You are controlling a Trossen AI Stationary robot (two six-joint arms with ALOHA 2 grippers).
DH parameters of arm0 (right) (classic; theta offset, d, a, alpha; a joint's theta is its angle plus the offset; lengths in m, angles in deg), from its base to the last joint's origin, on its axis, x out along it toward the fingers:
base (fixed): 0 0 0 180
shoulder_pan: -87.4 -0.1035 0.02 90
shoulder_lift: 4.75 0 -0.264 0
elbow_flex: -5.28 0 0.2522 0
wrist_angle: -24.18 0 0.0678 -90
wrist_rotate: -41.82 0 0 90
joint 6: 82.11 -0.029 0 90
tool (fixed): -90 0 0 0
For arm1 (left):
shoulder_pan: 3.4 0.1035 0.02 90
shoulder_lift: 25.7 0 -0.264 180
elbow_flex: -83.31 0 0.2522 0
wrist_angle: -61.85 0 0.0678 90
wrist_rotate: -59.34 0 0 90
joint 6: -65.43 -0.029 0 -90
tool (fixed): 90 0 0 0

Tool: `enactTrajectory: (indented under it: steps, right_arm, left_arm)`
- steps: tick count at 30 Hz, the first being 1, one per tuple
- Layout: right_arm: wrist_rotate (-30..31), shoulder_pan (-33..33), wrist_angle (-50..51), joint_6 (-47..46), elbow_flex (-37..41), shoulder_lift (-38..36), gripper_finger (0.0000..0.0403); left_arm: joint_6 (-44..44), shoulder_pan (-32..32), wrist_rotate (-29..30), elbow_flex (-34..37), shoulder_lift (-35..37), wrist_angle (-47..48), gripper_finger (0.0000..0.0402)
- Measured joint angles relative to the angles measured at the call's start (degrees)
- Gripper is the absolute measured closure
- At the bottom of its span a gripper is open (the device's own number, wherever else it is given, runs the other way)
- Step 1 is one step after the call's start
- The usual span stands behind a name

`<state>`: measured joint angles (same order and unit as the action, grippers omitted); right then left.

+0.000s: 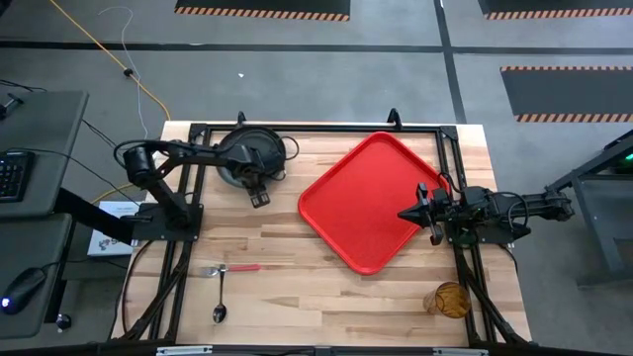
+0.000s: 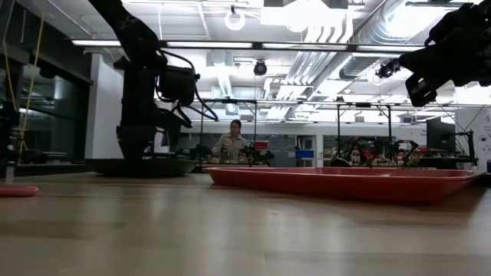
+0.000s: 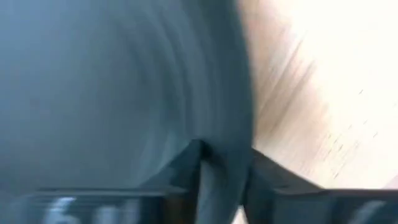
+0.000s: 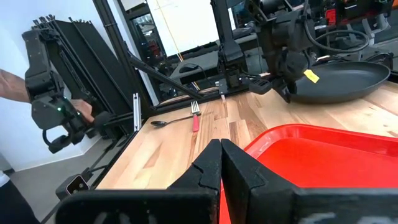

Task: Pick and place plate/cup/fork/spoon on tray
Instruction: Put the black plate on the red serving tray

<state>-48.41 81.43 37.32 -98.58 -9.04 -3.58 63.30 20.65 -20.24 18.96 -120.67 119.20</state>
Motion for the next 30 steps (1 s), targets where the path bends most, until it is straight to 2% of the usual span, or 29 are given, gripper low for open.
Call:
enactTrajectory:
  steps: [2,7,10,15,18,22,30]
  right_arm:
    - [0.00,0.00,-0.01,0.00,0.01,0.00,0.0402]
    - [0.00,0.00,-0.01,-0.01,0.01,0.00,0.0402]
    - [0.00,0.01,-0.01,0.00,0.00,0.00,0.0402]
    - [0.00,0.00,-0.01,0.00,0.01,0.00,0.0402]
    - [0.00,0.02,-0.01,-0.01,0.00,0.00,0.0402]
    - [0.00,0.01,-0.01,0.00,-0.01,0.00,0.0402]
    - [0.00,-0.01,-0.01,0.00,0.00,0.00,0.0402]
  left_arm:
    - [-0.32,-0.73,0.74,-0.95,0.92,1.44,0.0384]
    - [-3.43,-4.22,1.94,-6.08,5.68,3.99,0.0380]
    - [-4.46,-6.78,1.56,-11.33,9.01,4.31,0.0395]
    - [-6.05,-14.21,3.37,-21.76,9.55,4.83,0.0396]
    - [-6.74,-19.80,3.48,-27.04,6.78,4.26,0.0397]
    - [-7.51,-26.44,3.62,-31.95,-0.46,3.96,0.0398]
    - [-11.92,-34.56,3.60,-41.68,-17.51,-1.81,0.0399]
